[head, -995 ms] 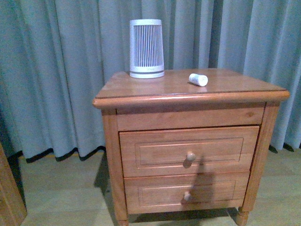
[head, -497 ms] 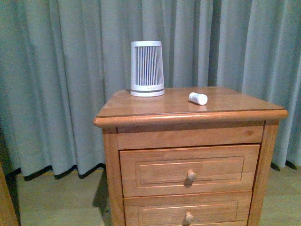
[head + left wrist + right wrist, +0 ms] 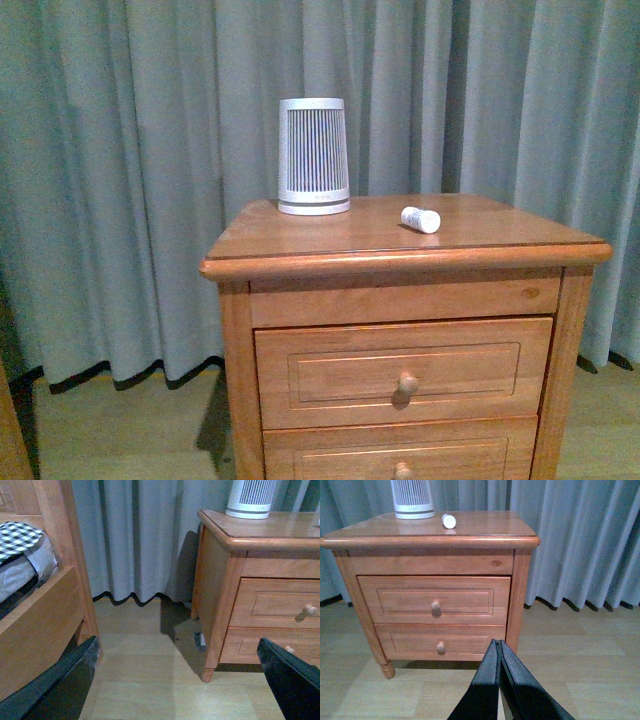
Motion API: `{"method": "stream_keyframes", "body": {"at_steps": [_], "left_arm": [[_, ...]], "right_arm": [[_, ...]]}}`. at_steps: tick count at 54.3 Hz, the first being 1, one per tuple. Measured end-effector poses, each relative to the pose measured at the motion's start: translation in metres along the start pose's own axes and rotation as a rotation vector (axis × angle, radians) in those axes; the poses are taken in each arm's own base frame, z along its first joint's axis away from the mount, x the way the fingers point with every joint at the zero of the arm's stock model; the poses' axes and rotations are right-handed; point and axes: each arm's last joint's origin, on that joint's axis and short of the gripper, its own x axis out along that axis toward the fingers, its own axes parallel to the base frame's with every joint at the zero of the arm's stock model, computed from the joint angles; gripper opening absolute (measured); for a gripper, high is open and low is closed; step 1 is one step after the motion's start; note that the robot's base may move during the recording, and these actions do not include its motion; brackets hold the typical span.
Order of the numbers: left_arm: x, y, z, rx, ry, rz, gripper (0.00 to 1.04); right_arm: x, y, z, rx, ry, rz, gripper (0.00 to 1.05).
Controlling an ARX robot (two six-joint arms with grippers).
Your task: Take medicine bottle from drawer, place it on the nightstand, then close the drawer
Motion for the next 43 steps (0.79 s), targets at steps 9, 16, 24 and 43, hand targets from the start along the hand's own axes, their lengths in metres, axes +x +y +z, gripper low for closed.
{"method": "stream_keyframes", "body": {"at_steps": [9, 16, 24, 43], "left_arm": [[0.0, 0.0, 0.0, 0.0, 0.0, 0.0, 0.98], [0.0, 0.0, 0.0, 0.0, 0.0, 0.0, 0.98], [0.0, 0.0, -0.0001, 0.0, 0.0, 0.0, 0.98], [0.0, 0.0, 0.0, 0.0, 0.0, 0.0, 0.98]], "right_arm": [[-0.0003, 0.0, -0.0019, 0.0, -0.005, 0.0, 0.03], [-0.0003, 0.0, -0.0018, 0.0, -0.005, 0.0, 0.03], [-0.0004, 0.0, -0.0018, -0.002, -0.005, 0.0, 0.34], [-0.0004, 0.0, -0.0018, -0.002, -0.005, 0.0, 0.95]]}}
